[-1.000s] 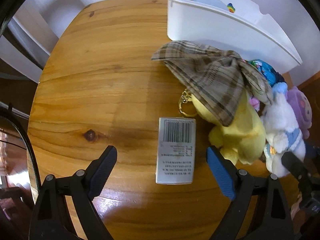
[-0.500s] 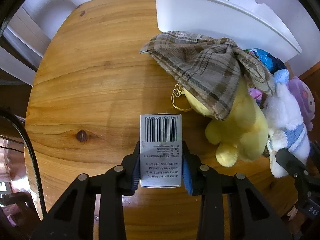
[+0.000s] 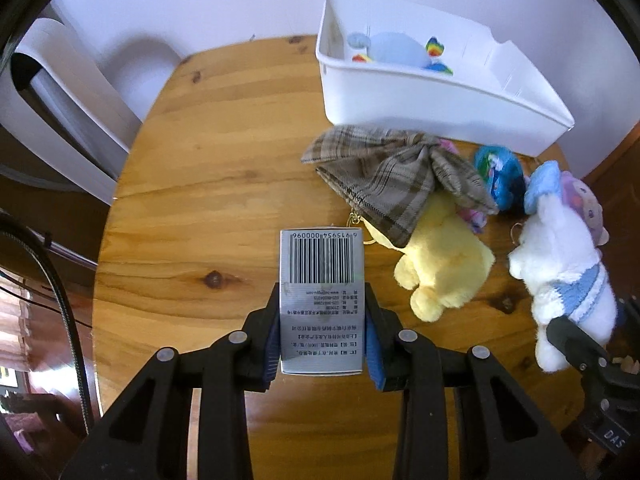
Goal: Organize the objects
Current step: 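Lift the box and bear and carry them toward the white tray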
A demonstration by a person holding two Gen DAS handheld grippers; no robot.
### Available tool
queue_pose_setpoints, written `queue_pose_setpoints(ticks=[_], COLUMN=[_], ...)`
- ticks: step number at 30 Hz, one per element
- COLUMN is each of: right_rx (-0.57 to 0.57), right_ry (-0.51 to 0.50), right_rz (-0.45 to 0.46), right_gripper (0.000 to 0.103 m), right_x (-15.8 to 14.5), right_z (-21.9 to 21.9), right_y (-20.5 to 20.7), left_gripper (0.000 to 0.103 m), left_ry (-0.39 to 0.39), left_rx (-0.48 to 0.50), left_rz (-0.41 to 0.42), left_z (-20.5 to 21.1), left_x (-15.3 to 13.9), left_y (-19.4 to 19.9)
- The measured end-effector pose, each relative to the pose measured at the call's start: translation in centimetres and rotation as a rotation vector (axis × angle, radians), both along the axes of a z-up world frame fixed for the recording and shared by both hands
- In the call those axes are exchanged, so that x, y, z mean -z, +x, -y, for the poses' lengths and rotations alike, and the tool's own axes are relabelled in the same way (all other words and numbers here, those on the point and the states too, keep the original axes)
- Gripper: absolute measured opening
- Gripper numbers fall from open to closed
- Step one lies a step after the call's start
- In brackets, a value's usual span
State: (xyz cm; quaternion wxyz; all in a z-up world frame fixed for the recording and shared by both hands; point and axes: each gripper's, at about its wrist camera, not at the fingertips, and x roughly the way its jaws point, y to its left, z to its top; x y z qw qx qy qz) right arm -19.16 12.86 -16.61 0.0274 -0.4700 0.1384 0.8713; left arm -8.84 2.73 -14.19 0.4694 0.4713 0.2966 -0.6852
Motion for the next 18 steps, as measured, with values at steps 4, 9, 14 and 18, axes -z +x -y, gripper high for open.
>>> queue_pose_setpoints(ticks=[4,9,14,18], right_rx=[-0.005,-0.001,0.011,0.024], right_ry=[0.024,0.036,0.074,0.088], right_rz=[-0.052,-0.106,-0.157,-0.214], right_gripper=[0.058,0.058,0.058,0.058], right_x=[-2.0,-4.0,-6.0,-7.5], right_z=[0.7,1.1,1.6,1.3], right_y=[1.3,2.7,4.2,6.1], left_gripper=[0.037,0.037,0.037,0.037], left_ry=[-0.026,-0.066,-0.111,-0.152], left_rx=[0.002,0.009,0.019,0.04], left_rz=[-0.011,-0.032,-0.062,-0.082], left_z=[-0.2,0.2,-1.5,-2.3], left_x=[-1.3,-3.2,-5.9,-8.1], left_y=[1.7,2.4,2.6,2.1])
